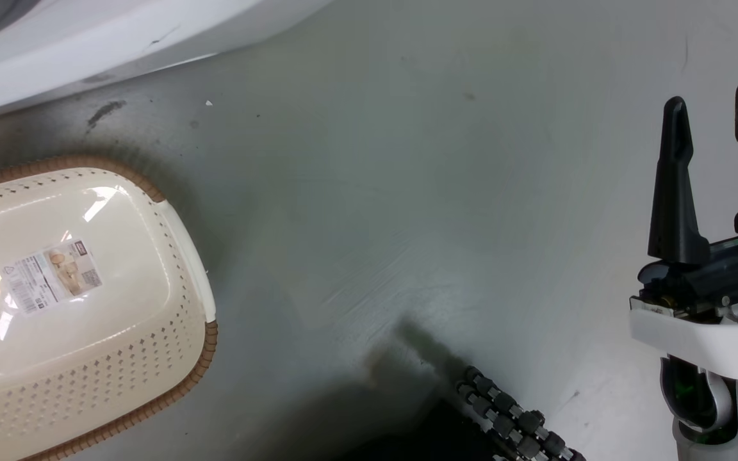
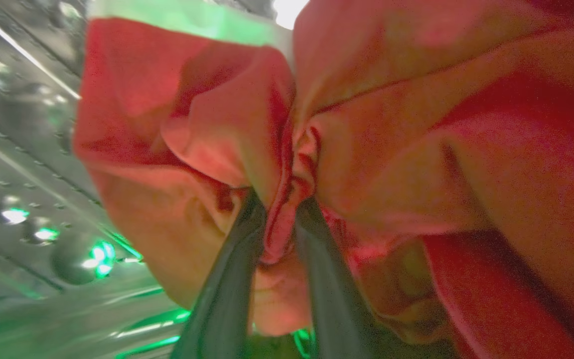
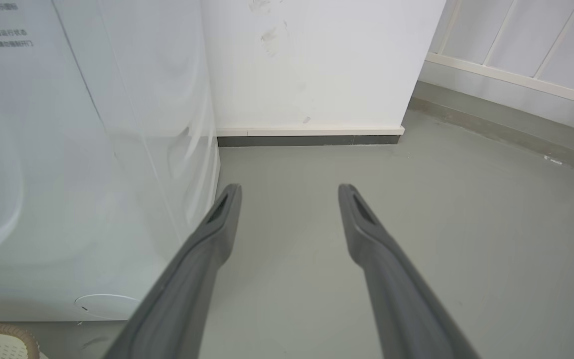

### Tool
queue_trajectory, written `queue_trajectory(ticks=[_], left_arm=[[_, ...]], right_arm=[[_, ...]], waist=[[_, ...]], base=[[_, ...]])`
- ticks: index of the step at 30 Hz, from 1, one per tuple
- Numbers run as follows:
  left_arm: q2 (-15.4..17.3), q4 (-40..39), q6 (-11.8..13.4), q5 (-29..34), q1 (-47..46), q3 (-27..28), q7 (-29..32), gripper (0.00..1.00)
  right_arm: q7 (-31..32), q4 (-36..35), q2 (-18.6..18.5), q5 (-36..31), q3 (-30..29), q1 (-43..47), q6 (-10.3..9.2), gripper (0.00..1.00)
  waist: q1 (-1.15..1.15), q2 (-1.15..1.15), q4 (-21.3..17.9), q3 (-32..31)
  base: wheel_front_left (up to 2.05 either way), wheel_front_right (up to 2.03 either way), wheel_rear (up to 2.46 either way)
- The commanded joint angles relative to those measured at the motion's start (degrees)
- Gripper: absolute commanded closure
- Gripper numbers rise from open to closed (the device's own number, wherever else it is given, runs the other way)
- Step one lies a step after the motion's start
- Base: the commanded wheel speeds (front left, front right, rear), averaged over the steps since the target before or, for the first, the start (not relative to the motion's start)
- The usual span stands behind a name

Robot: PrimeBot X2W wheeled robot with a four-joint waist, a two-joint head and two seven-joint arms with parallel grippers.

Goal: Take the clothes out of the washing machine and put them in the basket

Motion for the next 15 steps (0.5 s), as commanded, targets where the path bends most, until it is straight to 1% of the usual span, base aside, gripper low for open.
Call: queue_trajectory(ticks=[1,6,15], left_arm=[[0.5,-0.2,-0.2,-0.2,0.8,-0.3,-0.9,1.0],[0.9,-0.3,-0.3,-1.8,3.2,-0.8,-8.9,1.0],[-0.7,2.2,-0.3,-6.0,11.2,-1.4,-26.9,1.0]], right_arm=[[-0.1,0.0,0.0,-0.5,0.0,-1.0,-0.04,0.0],[-0.1,0.0,0.0,-1.2,-0.5,-0.7,-0.04,0.0],[-0.1,1.0,0.0,-3.2,-1.2,1.3,-0.04,0.0]], waist=[[-0.01,0.0,0.2,-0.7],[-0.01,0.0,0.7,-3.7],[-0.01,0.0,2.8,-10.3]], base=[[0.0,0.0,0.0],[0.0,0.0,0.0],[0.0,0.0,0.0]])
